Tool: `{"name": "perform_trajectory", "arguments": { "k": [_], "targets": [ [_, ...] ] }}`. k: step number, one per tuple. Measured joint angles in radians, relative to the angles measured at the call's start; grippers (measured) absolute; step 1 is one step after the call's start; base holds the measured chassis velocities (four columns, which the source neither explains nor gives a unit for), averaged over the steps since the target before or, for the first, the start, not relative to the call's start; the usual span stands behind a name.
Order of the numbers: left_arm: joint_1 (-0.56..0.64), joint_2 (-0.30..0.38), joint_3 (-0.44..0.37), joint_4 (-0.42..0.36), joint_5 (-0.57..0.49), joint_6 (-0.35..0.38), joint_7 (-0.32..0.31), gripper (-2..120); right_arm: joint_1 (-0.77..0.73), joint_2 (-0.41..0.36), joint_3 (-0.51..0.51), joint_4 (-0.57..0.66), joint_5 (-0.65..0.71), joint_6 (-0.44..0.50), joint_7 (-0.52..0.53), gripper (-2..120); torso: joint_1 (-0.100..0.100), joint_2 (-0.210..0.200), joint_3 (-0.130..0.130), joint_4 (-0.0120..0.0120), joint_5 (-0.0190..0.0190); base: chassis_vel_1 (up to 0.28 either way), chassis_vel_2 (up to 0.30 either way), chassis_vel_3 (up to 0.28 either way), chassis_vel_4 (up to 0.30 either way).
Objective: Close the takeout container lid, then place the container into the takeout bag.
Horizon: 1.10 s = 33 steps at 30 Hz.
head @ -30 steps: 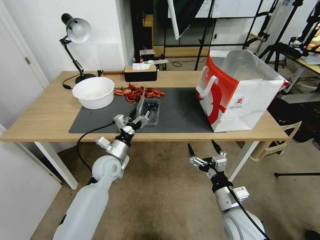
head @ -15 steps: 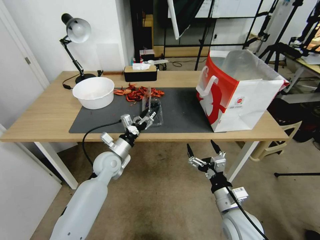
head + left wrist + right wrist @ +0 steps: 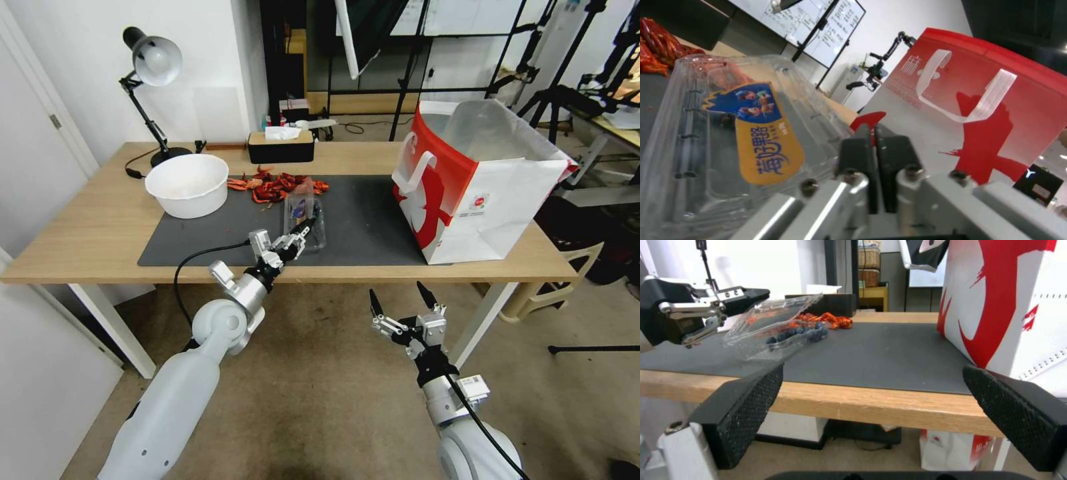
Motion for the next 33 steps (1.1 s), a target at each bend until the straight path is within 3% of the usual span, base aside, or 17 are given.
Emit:
{"name": "perform_trajectory", "arguments": {
  "k": [13,16,19,26,29,31,33],
  "targets": [
    [-0.011,0.000,0.014,0.014,0.013,0.000,-0.010,0,0.004,0.005,-0.006,-0.008,-0.002,0.001,0.000,100,0.000,0.000,0.000,0.0000,-0.0001,0.000,0.000,0.000,0.000],
    [-0.012,-0.002,0.020,0.005,0.030,0.033,-0.104,0,0.011,0.004,-0.008,-0.011,-0.003,0.001,-0.001,100,0.000,0.000,0.000,0.0000,0.0000,0.000,0.000,0.000,0.000],
    [-0.005,0.000,0.018,-0.009,0.039,0.059,-0.148,0,0.014,0.003,-0.009,-0.011,-0.002,0.000,-0.001,100,0.000,0.000,0.000,0.0001,-0.0001,0.000,0.000,0.000,0.000],
    [0.007,0.017,0.011,-0.037,0.081,0.102,-0.193,0,0.026,0.001,-0.019,-0.004,0.024,-0.017,-0.001,100,0.000,0.000,0.000,0.0000,0.0000,0.000,0.000,0.000,0.000],
    [0.012,0.023,0.010,-0.042,0.104,0.108,-0.196,0,0.045,-0.006,-0.025,0.014,0.097,-0.052,0.005,100,0.000,0.000,0.000,0.0001,0.0000,0.000,0.000,0.000,0.000],
    [0.017,0.028,0.007,-0.045,0.119,0.109,-0.197,0,0.095,-0.024,-0.025,0.049,0.261,-0.141,0.035,100,0.000,0.000,0.000,0.0001,-0.0001,0.000,0.000,0.000,0.000],
    [0.018,0.029,0.007,-0.046,0.120,0.109,-0.197,0,0.112,-0.031,-0.024,0.056,0.315,-0.167,0.046,100,0.000,0.000,0.000,0.0001,-0.0001,0.000,0.000,0.000,0.000]
  ]
}}
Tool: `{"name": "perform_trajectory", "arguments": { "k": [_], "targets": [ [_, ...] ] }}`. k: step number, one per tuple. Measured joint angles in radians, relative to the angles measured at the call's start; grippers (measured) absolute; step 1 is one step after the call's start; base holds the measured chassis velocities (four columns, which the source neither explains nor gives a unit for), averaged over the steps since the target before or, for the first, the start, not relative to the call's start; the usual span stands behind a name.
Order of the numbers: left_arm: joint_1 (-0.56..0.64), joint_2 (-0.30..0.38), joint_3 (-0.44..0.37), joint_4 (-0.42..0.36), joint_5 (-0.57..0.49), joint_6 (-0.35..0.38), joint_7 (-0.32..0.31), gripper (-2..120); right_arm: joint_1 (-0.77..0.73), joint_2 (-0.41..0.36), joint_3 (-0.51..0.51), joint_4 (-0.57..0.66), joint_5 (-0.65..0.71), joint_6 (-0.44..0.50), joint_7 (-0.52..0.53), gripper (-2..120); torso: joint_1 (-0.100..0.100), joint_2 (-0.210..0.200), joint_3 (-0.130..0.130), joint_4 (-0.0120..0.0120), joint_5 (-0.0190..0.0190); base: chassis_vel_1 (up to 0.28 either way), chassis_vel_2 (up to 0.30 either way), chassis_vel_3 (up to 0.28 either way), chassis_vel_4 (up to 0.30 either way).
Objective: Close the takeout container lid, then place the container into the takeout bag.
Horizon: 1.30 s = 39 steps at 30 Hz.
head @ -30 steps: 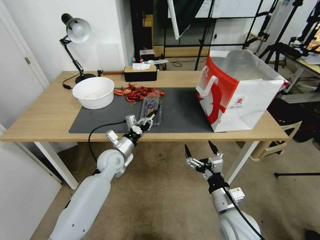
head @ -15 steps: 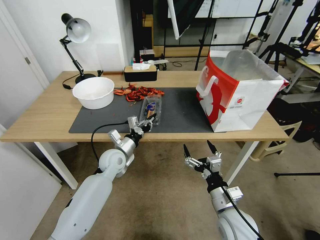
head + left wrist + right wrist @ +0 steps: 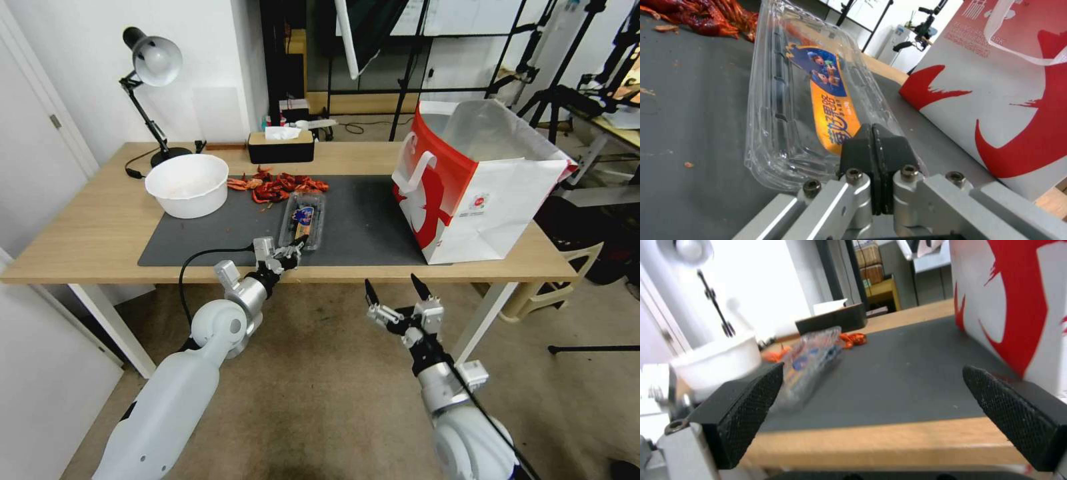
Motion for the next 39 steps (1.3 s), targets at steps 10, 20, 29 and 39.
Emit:
{"name": "perform_trajectory", "arguments": {
  "k": [10,20,29,39],
  "targets": [
    [-0.002,-0.001,-0.001,0.003,-0.002,-0.005,0.001,0,0.206,-0.044,-0.010,-0.022,0.458,-0.195,0.136,100,0.000,0.000,0.000,-0.0003,0.0001,0.000,0.000,0.000,0.000],
    [-0.008,0.001,-0.005,0.015,-0.009,-0.010,0.003,0,0.473,-0.027,-0.121,-0.185,0.632,-0.317,0.272,100,0.000,0.000,0.000,-0.0001,0.0002,0.000,0.000,0.000,0.000],
    [-0.011,0.004,-0.010,0.020,-0.015,-0.015,0.006,0,0.668,0.020,-0.198,-0.330,0.688,-0.441,0.402,100,0.000,0.000,0.000,0.0000,-0.0001,0.000,0.000,0.000,0.000],
    [-0.019,0.007,-0.009,0.031,-0.026,-0.022,0.008,0,0.857,0.079,-0.264,-0.486,0.743,-0.598,0.550,100,0.000,0.000,0.000,0.0000,0.0000,0.000,0.000,0.000,0.000]
  ]
}}
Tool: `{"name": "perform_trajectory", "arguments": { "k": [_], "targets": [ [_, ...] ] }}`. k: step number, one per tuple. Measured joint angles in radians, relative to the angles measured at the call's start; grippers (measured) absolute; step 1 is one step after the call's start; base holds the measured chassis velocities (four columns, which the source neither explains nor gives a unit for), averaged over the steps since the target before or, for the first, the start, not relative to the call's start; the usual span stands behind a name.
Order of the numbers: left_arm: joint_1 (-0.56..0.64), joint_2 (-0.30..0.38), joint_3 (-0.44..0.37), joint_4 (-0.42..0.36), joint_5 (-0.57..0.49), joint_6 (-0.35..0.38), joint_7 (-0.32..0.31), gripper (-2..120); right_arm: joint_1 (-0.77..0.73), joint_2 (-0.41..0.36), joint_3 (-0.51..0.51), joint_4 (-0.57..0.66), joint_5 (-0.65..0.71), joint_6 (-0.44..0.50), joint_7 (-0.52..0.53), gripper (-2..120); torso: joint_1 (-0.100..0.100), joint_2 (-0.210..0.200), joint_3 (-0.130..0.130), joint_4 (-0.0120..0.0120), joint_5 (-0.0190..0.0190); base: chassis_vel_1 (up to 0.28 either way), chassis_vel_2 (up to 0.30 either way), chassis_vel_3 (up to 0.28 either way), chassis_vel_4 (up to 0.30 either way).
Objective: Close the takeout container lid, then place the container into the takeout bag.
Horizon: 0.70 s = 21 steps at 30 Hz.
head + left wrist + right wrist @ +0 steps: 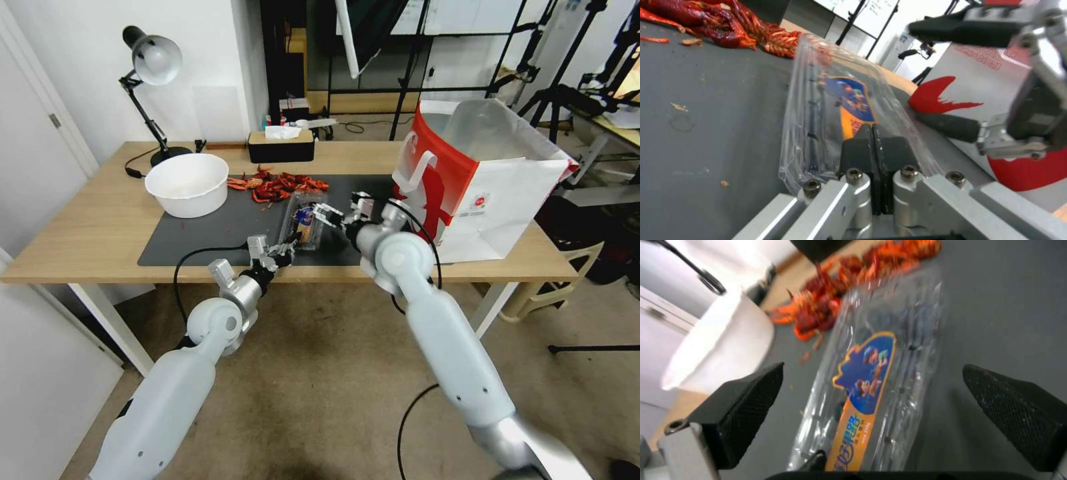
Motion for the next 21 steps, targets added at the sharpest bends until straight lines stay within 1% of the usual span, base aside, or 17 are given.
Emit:
{"name": "perform_trajectory", "arguments": {
  "k": [1,2,4,6,9,19,21],
  "targets": [
    [-0.002,0.000,0.001,0.001,-0.003,0.000,0.000,0,0.015,0.008,-0.008,-0.019,0.007,-0.018,0.025,100,0.000,0.000,0.000,0.0000,-0.0002,0.000,0.000,0.000,0.000],
    [-0.002,0.000,0.001,0.001,-0.003,0.000,0.000,0,0.015,0.008,-0.008,-0.019,0.007,-0.018,0.025,100,0.000,0.000,0.000,0.0000,-0.0002,0.000,0.000,0.000,0.000],
    [-0.003,-0.001,0.001,0.003,-0.005,-0.001,0.000,0,0.035,0.025,-0.019,-0.049,0.029,-0.047,0.078,100,0.000,0.000,0.000,0.0000,0.0000,0.000,0.000,0.000,0.000],
    [-0.003,-0.001,0.001,0.003,-0.005,-0.001,0.000,0,0.038,0.028,-0.021,-0.054,0.032,-0.051,0.092,100,0.000,0.000,0.000,0.0000,-0.0002,0.000,0.000,0.000,0.000],
    [-0.001,-0.002,0.001,0.003,-0.006,-0.001,0.000,0,0.046,0.044,-0.025,-0.063,0.068,-0.068,0.166,100,0.000,0.000,0.000,0.0000,-0.0001,0.000,0.000,0.000,0.000],
    [-0.005,0.000,0.003,0.000,-0.014,-0.003,0.000,0,0.067,0.053,-0.035,-0.094,0.102,-0.072,0.179,100,0.000,0.000,0.000,-0.0001,0.0000,0.000,0.000,0.000,0.000],
    [-0.005,0.000,0.003,-0.002,-0.016,-0.003,0.000,0,0.079,0.058,-0.038,-0.108,0.118,-0.075,0.192,95,0.000,0.000,0.000,-0.0001,0.0000,0.000,0.000,0.000,0.000]
  ]
}}
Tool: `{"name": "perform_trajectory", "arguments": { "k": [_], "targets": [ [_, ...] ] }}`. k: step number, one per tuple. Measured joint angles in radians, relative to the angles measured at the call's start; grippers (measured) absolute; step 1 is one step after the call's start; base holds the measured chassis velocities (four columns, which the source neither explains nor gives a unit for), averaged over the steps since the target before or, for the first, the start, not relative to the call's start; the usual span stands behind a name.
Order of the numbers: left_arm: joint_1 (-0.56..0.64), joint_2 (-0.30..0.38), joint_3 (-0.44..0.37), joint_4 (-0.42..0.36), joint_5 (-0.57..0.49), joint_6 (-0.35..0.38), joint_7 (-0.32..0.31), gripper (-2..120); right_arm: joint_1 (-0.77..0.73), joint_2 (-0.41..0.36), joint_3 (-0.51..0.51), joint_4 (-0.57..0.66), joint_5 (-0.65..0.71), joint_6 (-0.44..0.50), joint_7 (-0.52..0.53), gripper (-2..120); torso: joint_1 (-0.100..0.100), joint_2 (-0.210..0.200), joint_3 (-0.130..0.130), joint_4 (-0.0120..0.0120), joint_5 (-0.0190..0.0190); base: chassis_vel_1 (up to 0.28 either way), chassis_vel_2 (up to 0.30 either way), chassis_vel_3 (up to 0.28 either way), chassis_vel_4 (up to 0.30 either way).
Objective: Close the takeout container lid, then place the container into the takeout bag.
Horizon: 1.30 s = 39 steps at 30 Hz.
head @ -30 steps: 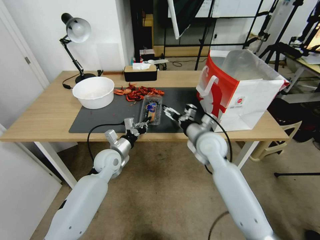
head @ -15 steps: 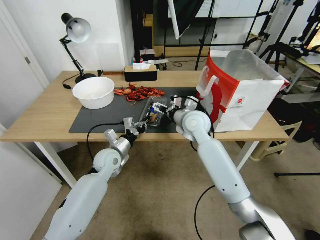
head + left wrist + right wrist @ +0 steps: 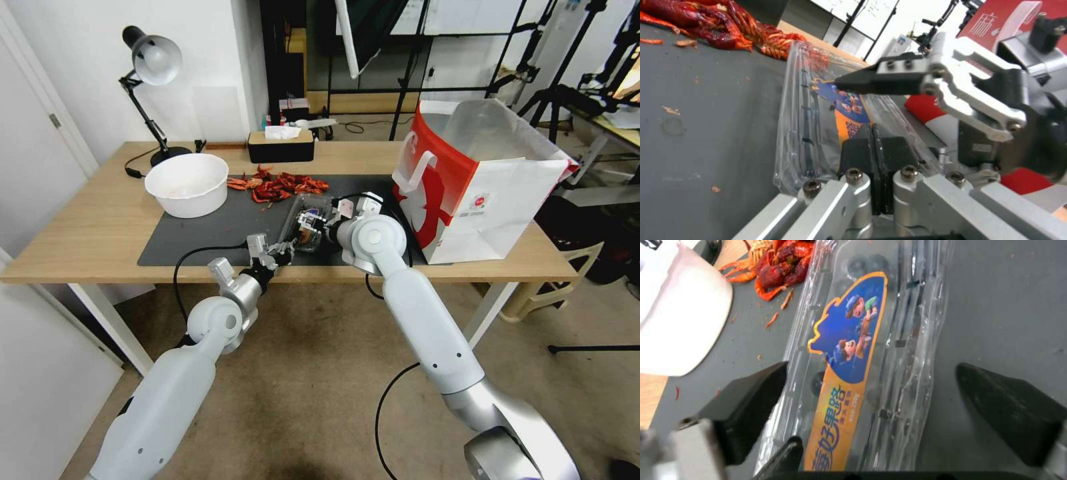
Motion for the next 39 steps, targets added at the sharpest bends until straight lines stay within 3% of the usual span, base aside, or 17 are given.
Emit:
{"name": "perform_trajectory", "arguments": {
  "k": [9,15,17,21,25,29,39],
  "targets": [
    [0.003,0.002,-0.007,-0.003,-0.003,-0.001,0.000,0,0.026,0.018,-0.001,-0.037,0.034,-0.010,0.050,73,0.000,0.000,0.000,-0.0004,-0.0001,0.000,0.000,0.000,0.000],
    [0.004,0.003,-0.009,-0.005,-0.006,-0.001,0.001,0,0.030,0.023,0.005,-0.049,0.065,-0.012,0.086,48,0.000,0.000,0.000,-0.0005,-0.0001,0.000,0.000,0.000,0.000],
    [0.003,0.003,-0.009,-0.005,-0.006,-0.001,0.001,0,0.030,0.023,0.005,-0.049,0.066,-0.012,0.087,47,0.000,0.000,0.000,-0.0005,-0.0001,0.000,0.000,0.000,0.000],
    [0.002,0.003,-0.011,-0.005,-0.010,-0.002,0.001,0,0.023,0.022,0.010,-0.048,0.080,-0.012,0.088,25,0.000,0.000,0.000,0.0005,0.0003,0.000,0.000,0.000,0.000],
    [0.003,0.004,-0.016,-0.006,-0.012,-0.003,0.001,0,0.018,0.021,0.012,-0.045,0.081,-0.012,0.084,19,0.000,0.000,0.000,0.0006,0.0004,0.000,0.000,0.000,0.000],
    [0.008,0.010,-0.031,-0.015,-0.025,-0.009,0.003,0,0.007,0.010,0.015,-0.025,0.073,-0.010,0.070,2,0.000,0.000,0.000,0.0008,0.0003,0.000,0.000,0.000,0.000],
    [0.064,0.049,-0.099,-0.090,-0.018,-0.034,0.015,0,-0.004,-0.007,0.022,0.001,0.034,0.005,0.023,0,0.000,0.000,0.000,-0.0002,0.0000,0.000,0.000,0.000,0.000]
  ]
}}
